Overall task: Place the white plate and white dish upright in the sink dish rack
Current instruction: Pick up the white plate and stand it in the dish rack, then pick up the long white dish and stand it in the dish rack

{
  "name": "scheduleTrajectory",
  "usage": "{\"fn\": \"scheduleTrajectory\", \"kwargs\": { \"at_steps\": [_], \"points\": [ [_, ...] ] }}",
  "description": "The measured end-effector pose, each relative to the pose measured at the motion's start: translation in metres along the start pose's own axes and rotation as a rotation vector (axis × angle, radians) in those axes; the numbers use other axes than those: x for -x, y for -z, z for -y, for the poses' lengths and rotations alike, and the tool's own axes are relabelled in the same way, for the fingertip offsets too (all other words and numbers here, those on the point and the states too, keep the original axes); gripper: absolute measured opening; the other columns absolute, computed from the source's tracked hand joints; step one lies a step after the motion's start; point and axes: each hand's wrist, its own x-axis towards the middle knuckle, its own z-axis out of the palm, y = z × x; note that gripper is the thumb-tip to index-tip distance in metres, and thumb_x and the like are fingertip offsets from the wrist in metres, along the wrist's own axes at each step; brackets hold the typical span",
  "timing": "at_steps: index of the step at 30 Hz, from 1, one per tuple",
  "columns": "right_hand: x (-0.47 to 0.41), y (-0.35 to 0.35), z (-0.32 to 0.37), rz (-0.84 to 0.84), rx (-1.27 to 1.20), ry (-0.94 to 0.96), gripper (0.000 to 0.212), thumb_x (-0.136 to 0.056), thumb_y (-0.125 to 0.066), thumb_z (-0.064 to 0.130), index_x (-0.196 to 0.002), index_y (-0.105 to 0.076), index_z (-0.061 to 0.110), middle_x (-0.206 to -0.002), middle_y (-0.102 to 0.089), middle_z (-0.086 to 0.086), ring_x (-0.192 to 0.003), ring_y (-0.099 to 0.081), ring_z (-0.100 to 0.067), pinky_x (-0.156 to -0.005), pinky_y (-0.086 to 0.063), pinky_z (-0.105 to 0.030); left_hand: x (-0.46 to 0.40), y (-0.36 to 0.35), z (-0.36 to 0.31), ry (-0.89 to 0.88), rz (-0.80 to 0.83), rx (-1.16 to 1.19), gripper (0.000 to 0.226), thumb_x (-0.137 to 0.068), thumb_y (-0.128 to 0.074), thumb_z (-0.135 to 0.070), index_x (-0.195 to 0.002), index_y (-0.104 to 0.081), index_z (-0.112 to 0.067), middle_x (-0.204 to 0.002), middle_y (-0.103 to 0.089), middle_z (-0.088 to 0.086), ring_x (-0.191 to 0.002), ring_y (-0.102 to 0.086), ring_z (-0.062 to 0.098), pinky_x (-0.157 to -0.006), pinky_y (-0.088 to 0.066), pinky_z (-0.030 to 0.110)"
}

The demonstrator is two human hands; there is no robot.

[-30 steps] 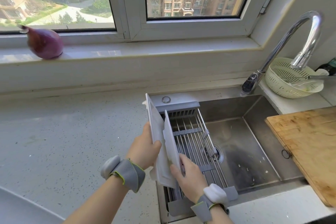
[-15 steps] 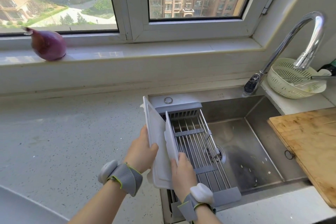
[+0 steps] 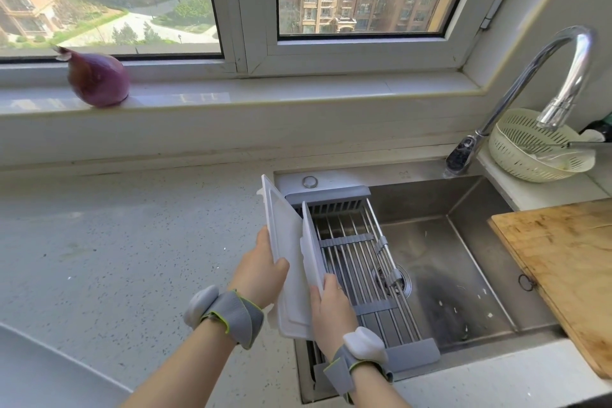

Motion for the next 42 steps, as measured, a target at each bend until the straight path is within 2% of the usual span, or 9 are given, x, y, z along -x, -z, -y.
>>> {"fn": "scheduleTrajectory", "kwargs": {
  "at_steps": [5, 9, 14, 16, 20, 28, 35, 38, 42],
  "points": [
    [0.003, 0.008, 0.000, 0.011, 0.098, 0.028, 0.018, -0.096, -0.033, 0.034, -0.091, -0.034, 0.017, -0.095, -0.050, -0.005, -0.078, -0.049, -0.024, -0.066, -0.040, -0.034, 0.002, 0.000, 0.001, -0.001, 0.005, -0.036, 0.046, -0.088, -0.042, -0.010, -0.132, -0.028, -0.010, -0.094, -0.057, 0.016, -0.076, -0.053, 0.031, -0.070, -0.050, 0.039],
    [0.003, 0.019, 0.004, -0.059, 0.237, 0.090, 0.039, -0.094, -0.034, 0.044, -0.119, -0.039, 0.014, -0.117, -0.055, -0.008, -0.101, -0.055, -0.028, -0.074, -0.041, -0.035, 0.004, 0.000, 0.002, -0.008, 0.011, -0.059, 0.033, -0.089, -0.043, -0.011, -0.121, -0.037, -0.006, -0.093, -0.055, 0.014, -0.077, -0.052, 0.030, -0.066, -0.043, 0.033],
    [-0.007, 0.029, 0.017, -0.159, 0.459, 0.241, 0.041, -0.094, -0.032, 0.043, -0.118, -0.041, 0.011, -0.119, -0.056, -0.010, -0.107, -0.054, -0.031, -0.085, -0.042, -0.040, 0.007, -0.001, 0.005, -0.017, -0.007, -0.068, 0.032, -0.088, -0.044, -0.014, -0.119, -0.040, -0.006, -0.103, -0.063, 0.018, -0.081, -0.057, 0.031, -0.069, -0.048, 0.037],
    [-0.011, 0.030, 0.024, -0.201, 0.532, 0.282, 0.039, -0.093, -0.034, 0.041, -0.113, -0.047, 0.009, -0.108, -0.060, -0.011, -0.098, -0.058, -0.032, -0.079, -0.045, -0.041, 0.008, -0.001, 0.006, -0.023, -0.012, -0.068, 0.032, -0.088, -0.044, -0.015, -0.119, -0.040, -0.007, -0.106, -0.064, 0.018, -0.087, -0.062, 0.034, -0.075, -0.053, 0.041],
    [-0.010, 0.028, 0.035, -0.343, 0.618, 0.362, 0.036, -0.075, -0.034, 0.042, -0.079, -0.057, 0.014, -0.064, -0.064, -0.002, -0.049, -0.060, -0.023, -0.044, -0.046, -0.027, 0.016, 0.006, 0.009, -0.064, -0.033, -0.062, 0.043, -0.090, -0.045, -0.020, -0.132, -0.036, -0.013, -0.114, -0.063, 0.012, -0.085, -0.059, 0.026, -0.071, -0.048, 0.033],
    [0.006, 0.033, 0.131, -0.494, 0.602, 0.738, 0.019, -0.073, -0.058, 0.024, -0.088, -0.059, 0.013, -0.079, -0.068, -0.004, -0.067, -0.062, -0.024, -0.057, -0.049, -0.029, 0.041, 0.069, 0.037, -0.144, -0.248, -0.034, 0.045, -0.093, -0.042, -0.018, -0.137, -0.038, -0.013, -0.111, -0.066, 0.005, -0.086, -0.066, 0.028, -0.072, -0.049, 0.033],
    [0.061, -0.051, 0.226, -0.108, 0.435, 1.017, 0.022, -0.080, -0.054, 0.013, -0.100, -0.056, 0.005, -0.098, -0.065, -0.016, -0.087, -0.061, -0.037, -0.068, -0.050, -0.040, 0.092, 0.142, 0.131, 0.034, -0.492, -0.076, 0.032, -0.092, -0.046, -0.016, -0.122, -0.057, -0.013, -0.107, -0.070, 0.009, -0.097, -0.064, 0.029, -0.087, -0.047, 0.033],
    [0.075, -0.110, 0.235, 0.264, 0.598, 0.875, 0.030, -0.091, -0.042, 0.021, -0.117, -0.043, 0.007, -0.121, -0.053, -0.015, -0.110, -0.050, -0.037, -0.084, -0.044, -0.042, 0.123, 0.161, 0.198, 0.229, -0.562, -0.018, 0.033, -0.093, -0.044, -0.012, -0.123, -0.055, -0.010, -0.115, -0.067, 0.012, -0.105, -0.061, 0.028, -0.090, -0.044, 0.031],
    [0.073, -0.162, 0.216, 0.486, 0.728, 0.632, 0.031, -0.089, -0.040, 0.028, -0.117, -0.041, 0.015, -0.129, -0.048, -0.009, -0.117, -0.049, -0.033, -0.095, -0.044, -0.044, 0.135, 0.152, 0.257, 0.382, -0.471, -0.067, 0.043, -0.092, -0.044, -0.015, -0.135, -0.042, -0.014, -0.136, -0.046, 0.012, -0.121, -0.048, 0.028, -0.100, -0.041, 0.035]
  ]
}}
